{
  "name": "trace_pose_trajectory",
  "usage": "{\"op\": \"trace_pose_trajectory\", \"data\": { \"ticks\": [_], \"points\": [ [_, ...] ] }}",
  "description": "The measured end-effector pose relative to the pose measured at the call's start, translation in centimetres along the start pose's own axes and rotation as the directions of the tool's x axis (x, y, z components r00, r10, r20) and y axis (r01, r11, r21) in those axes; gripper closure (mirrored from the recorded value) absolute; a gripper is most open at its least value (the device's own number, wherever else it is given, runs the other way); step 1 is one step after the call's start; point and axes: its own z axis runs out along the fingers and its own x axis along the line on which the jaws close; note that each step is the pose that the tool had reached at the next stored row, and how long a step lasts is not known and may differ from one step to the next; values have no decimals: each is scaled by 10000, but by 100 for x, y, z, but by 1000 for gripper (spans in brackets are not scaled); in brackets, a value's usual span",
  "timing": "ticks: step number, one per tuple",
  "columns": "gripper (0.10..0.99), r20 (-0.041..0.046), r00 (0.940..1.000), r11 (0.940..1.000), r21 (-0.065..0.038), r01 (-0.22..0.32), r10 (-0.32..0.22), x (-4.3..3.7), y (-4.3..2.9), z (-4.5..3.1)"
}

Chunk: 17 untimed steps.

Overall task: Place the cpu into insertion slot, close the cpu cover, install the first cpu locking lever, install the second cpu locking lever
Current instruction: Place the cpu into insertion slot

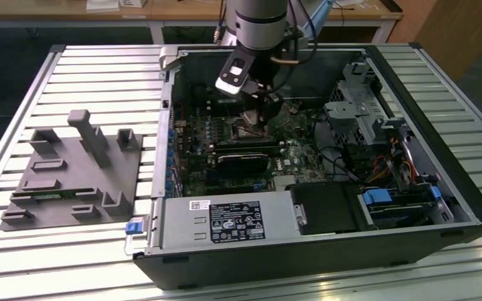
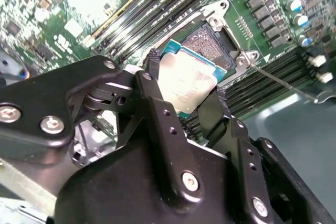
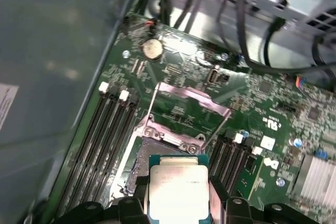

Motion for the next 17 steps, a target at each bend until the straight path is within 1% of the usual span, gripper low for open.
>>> {"op": "trace_pose_trajectory", "data": {
  "ticks": [2, 4, 6, 8, 11, 13, 17],
  "points": [
    [549, 20, 9994, 9994, 7, -357, 357, 0, 0, 3],
    [549, 40, 9974, 9975, 14, -713, 713, 0, 0, 5],
    [549, 62, 9941, 9942, 21, -1079, 1078, 0, 0, 8],
    [549, 83, 9896, 9897, 26, -1433, 1433, 0, -1, 10],
    [549, 115, 9806, 9807, 33, -1957, 1956, 0, -1, 14],
    [549, 137, 9727, 9728, 37, -2316, 2316, 0, -1, 17],
    [549, 179, 9539, 9540, 41, -2996, 2995, 1, -1, 22]
  ]
}}
